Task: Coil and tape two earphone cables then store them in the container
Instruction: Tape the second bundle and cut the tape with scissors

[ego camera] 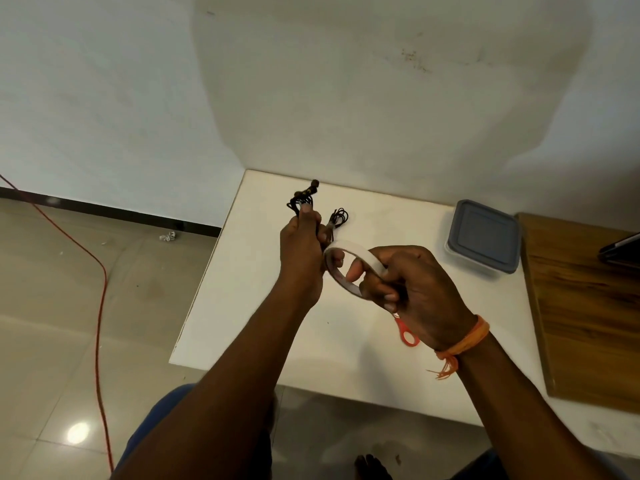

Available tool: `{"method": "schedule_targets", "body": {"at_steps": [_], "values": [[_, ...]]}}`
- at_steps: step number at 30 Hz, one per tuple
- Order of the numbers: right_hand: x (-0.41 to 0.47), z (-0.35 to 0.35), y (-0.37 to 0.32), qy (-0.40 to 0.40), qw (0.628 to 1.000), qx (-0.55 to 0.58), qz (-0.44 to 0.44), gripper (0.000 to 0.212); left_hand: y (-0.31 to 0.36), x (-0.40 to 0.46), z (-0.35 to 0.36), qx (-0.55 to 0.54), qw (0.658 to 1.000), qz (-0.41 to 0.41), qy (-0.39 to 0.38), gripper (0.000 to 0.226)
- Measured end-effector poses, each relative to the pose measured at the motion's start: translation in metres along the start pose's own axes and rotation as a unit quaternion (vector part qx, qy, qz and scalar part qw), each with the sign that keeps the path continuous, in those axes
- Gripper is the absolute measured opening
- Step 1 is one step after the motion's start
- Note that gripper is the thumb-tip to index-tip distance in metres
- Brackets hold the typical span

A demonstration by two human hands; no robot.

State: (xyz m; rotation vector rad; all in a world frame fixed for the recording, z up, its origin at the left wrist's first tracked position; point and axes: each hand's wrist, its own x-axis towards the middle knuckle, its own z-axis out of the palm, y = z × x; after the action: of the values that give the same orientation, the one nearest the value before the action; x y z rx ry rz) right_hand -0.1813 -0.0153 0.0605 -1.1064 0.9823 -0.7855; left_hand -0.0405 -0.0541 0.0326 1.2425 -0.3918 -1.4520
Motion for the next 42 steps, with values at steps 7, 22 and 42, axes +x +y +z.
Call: {"method": "schedule_targets", "body": {"at_steps": [7, 22, 42], "values": [[-0.001, -0.001, -0.003, -0.011, 0.997, -0.070, -0.012, 0.042, 0.003, -0.002, 0.002, -0.001, 0.998, -0.006, -0.060, 0.036], [-0.002, 0.001, -0.008, -0.067, 0.997, -0.029, 0.029, 0.045, 0.001, 0.001, -0.001, 0.013, 0.998, -0.003, -0.058, 0.036], [0.002, 0.007, 0.000, 0.028, 0.979, -0.173, 0.109, 0.063, -0.013, -0.013, 0.010, 0.280, 0.936, 0.205, -0.057, 0.034]]}}
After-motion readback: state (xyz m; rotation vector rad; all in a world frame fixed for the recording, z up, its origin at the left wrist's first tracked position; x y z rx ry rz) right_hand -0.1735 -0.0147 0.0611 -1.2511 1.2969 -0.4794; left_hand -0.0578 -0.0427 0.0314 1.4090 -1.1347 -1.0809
